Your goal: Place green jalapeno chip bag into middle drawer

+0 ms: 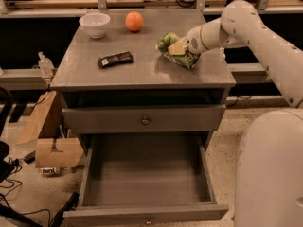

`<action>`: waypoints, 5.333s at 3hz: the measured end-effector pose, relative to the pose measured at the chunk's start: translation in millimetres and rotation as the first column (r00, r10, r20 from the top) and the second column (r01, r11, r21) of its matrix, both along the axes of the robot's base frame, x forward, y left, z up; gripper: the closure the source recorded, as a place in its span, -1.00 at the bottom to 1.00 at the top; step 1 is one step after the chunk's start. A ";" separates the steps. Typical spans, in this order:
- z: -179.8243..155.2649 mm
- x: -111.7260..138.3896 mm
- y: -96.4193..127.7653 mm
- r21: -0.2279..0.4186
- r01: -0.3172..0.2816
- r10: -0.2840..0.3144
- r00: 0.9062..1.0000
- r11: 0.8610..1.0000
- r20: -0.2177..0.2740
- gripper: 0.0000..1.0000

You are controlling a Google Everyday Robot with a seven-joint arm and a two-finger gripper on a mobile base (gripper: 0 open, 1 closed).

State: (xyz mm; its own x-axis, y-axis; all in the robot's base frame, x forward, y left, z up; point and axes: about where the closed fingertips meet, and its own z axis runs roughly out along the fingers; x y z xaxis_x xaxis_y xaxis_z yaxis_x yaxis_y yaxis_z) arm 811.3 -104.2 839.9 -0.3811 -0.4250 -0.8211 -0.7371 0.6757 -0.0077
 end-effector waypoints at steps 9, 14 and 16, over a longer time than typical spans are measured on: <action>5.5 -0.1 0.0 0.000 0.000 0.000 1.000 1.000 0.000 1.00; -0.3 0.7 6.7 0.001 -0.009 0.009 1.000 1.000 -0.008 -0.86; -5.1 1.2 12.1 0.002 -0.016 0.016 1.000 1.000 -0.015 -0.11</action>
Offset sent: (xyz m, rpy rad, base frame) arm -0.0713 0.0044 0.1328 -0.0412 -0.2290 0.0617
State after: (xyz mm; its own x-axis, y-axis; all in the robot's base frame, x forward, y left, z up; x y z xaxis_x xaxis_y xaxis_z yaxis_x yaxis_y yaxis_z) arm 812.5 -92.1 834.8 -0.3865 -0.4297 -0.8161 -0.7480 0.6637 0.0048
